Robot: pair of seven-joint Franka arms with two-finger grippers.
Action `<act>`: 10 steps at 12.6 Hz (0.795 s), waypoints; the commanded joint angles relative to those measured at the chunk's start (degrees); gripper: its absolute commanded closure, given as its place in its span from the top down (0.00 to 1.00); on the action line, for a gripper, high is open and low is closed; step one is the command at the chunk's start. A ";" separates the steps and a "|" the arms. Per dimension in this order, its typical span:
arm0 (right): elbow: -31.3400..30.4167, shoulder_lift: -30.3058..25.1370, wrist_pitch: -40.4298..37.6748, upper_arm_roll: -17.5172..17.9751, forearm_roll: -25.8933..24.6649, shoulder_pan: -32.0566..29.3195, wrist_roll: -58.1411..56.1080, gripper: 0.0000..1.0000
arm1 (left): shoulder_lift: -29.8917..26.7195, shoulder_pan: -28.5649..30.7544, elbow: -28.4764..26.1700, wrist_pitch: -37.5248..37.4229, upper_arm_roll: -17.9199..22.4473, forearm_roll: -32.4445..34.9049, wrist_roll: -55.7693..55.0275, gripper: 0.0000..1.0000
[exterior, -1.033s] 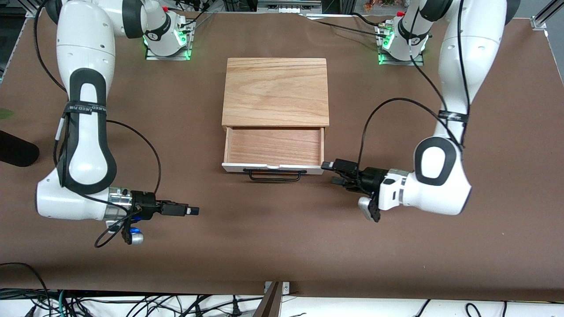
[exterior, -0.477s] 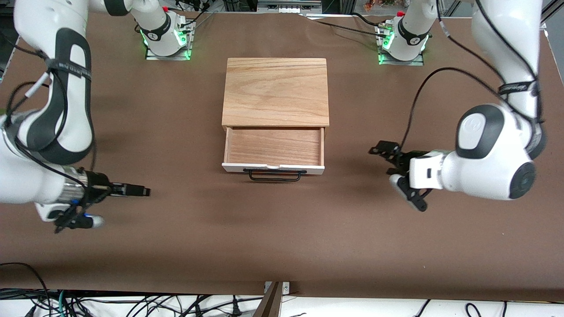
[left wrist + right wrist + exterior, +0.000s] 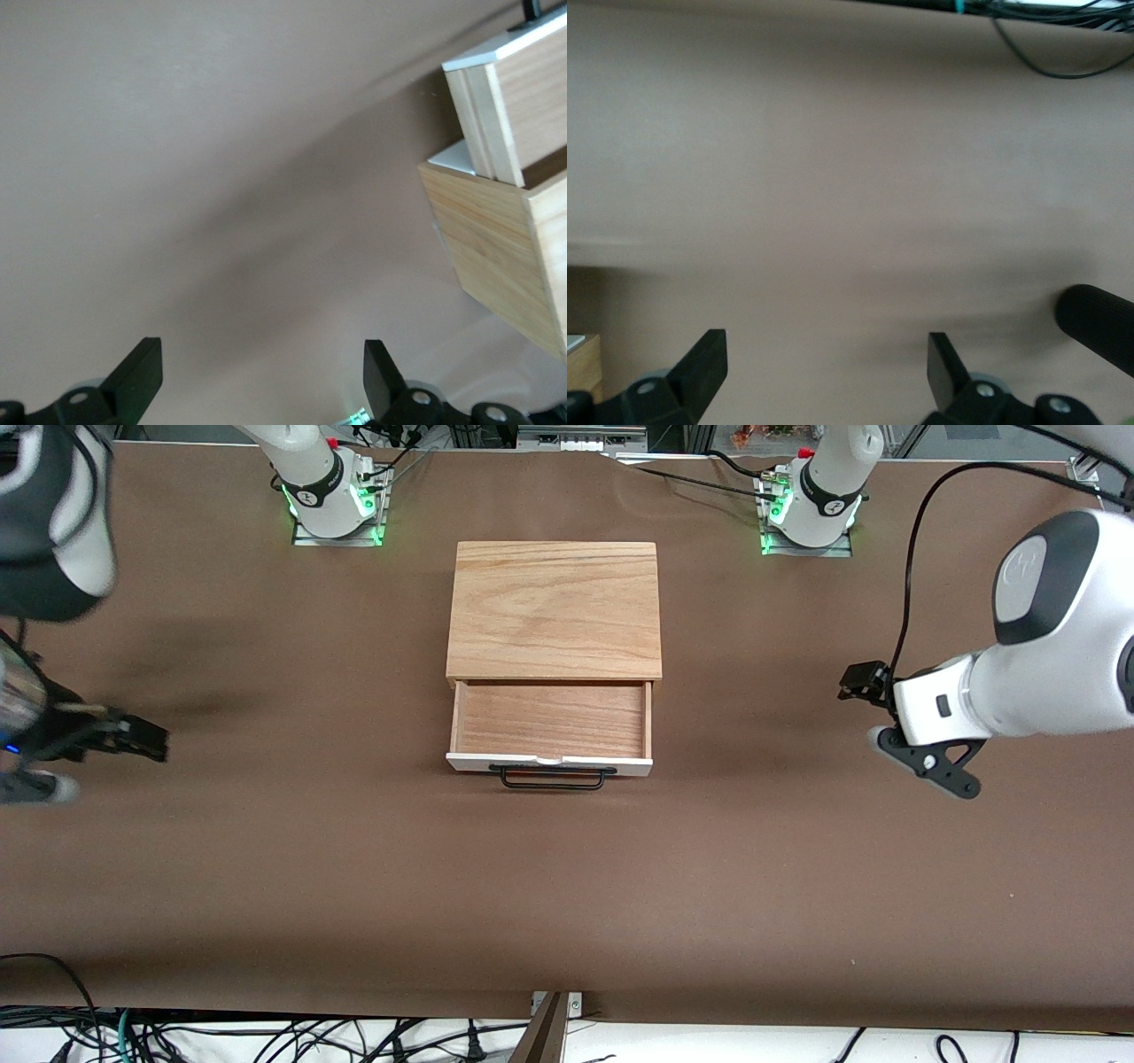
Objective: Pull top drawer with both arms simultaneously
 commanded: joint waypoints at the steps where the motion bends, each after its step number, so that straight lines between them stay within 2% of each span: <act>1: -12.05 -11.27 0.38 5.49 -0.96 -3.34 0.65 1.00 | -13.15 -0.40 -17.65 8.74 0.11 4.69 -1.60 1.00; 2: -14.26 -12.61 0.20 7.00 -1.04 -5.19 0.65 1.00 | -15.27 -0.32 -19.34 10.33 0.11 6.62 -3.78 1.00; 5: -15.33 -13.07 -3.05 7.10 -0.69 -5.47 1.01 1.00 | -18.27 -1.02 -19.63 11.74 0.11 8.23 -15.03 1.00; 6: -15.34 -13.15 -2.79 7.02 -0.08 -5.99 0.57 1.00 | -18.28 -0.32 -19.71 12.88 0.20 8.31 -15.75 1.00; 8: -14.99 -12.37 -2.44 6.93 4.57 -6.78 0.91 1.00 | -18.45 0.56 -19.71 12.98 0.28 8.40 -15.50 1.00; 10: -14.46 -11.31 -2.61 6.75 4.93 -7.14 0.57 1.00 | -19.59 0.48 -20.50 13.07 0.28 8.14 -15.85 1.00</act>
